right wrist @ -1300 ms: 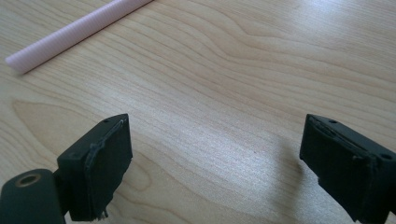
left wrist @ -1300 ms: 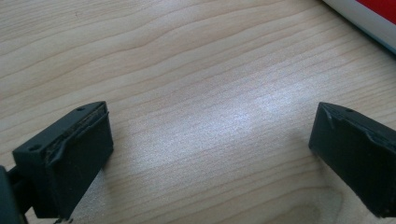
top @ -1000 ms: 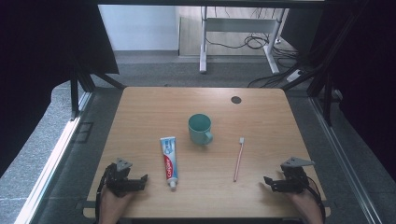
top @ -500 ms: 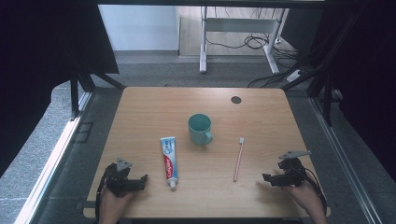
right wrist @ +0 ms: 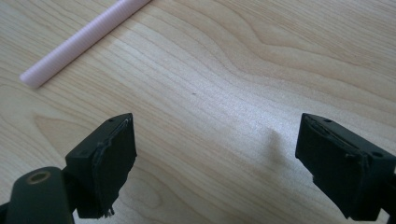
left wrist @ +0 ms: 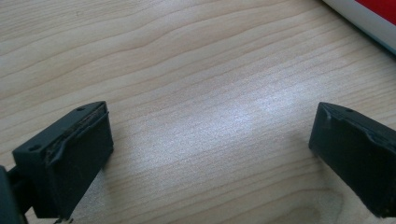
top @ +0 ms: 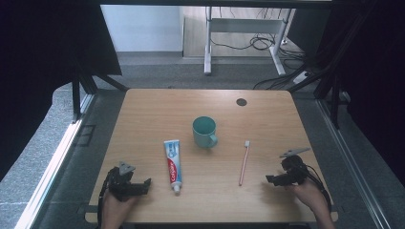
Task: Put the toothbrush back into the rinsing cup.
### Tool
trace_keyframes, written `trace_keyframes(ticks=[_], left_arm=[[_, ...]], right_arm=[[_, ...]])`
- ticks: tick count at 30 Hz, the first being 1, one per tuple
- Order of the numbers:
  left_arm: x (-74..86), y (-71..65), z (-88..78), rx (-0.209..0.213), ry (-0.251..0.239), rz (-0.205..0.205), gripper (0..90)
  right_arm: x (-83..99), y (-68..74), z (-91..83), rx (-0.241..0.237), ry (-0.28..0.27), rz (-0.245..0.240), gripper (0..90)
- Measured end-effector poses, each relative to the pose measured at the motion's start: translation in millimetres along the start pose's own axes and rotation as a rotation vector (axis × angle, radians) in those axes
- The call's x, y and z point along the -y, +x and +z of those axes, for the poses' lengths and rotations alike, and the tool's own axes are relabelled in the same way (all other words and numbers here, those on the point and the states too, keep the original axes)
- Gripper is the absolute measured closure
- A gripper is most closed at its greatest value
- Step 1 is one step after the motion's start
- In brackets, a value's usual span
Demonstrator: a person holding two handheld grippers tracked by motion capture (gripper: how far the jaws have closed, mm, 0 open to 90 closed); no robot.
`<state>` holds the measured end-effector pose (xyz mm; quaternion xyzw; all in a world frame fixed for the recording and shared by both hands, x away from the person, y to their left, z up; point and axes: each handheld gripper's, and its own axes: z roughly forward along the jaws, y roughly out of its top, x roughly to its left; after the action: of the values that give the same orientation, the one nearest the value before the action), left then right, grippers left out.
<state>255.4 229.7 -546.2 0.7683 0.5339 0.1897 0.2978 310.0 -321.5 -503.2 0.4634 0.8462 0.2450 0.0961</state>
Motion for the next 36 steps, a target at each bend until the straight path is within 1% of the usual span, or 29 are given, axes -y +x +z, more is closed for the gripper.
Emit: trace_keyframes(ticks=[2,5,7,15,23,26,28,31,36], left_arm=[[0.0,0.1,0.0,0.0,0.001,0.001,0.0],[0.0,0.0,0.0,0.0,0.0,0.0,0.0],[0.0,0.0,0.0,0.0,0.0,0.0,0.0],[0.0,0.0,0.0,0.0,0.0,0.0,0.0],[0.0,0.0,0.0,0.0,0.0,0.0,0.0],[0.0,0.0,0.0,0.0,0.001,0.0,0.0],[0.0,0.0,0.0,0.0,0.001,0.0,0.0],[0.0,0.0,0.0,0.0,0.001,0.0,0.0],[0.0,0.0,-0.1,0.0,0.001,0.001,0.0]], right_arm=[[-5.0,0.5,1.2,0.003,0.015,-0.007,12.1],[-7.7,0.7,1.6,0.005,0.021,-0.008,12.1],[-12.6,0.6,2.9,0.005,0.043,-0.013,12.0],[-22.6,1.5,5.4,0.003,0.084,-0.024,11.2],[-33.5,3.4,12.6,-0.008,0.152,-0.045,10.8],[-35.7,4.7,14.2,-0.006,0.164,-0.053,10.9],[-39.1,7.4,16.5,-0.008,0.181,-0.068,11.5],[-41.7,9.2,18.0,-0.009,0.188,-0.081,12.0],[-49.1,13.4,22.0,-0.013,0.208,-0.084,12.9]])
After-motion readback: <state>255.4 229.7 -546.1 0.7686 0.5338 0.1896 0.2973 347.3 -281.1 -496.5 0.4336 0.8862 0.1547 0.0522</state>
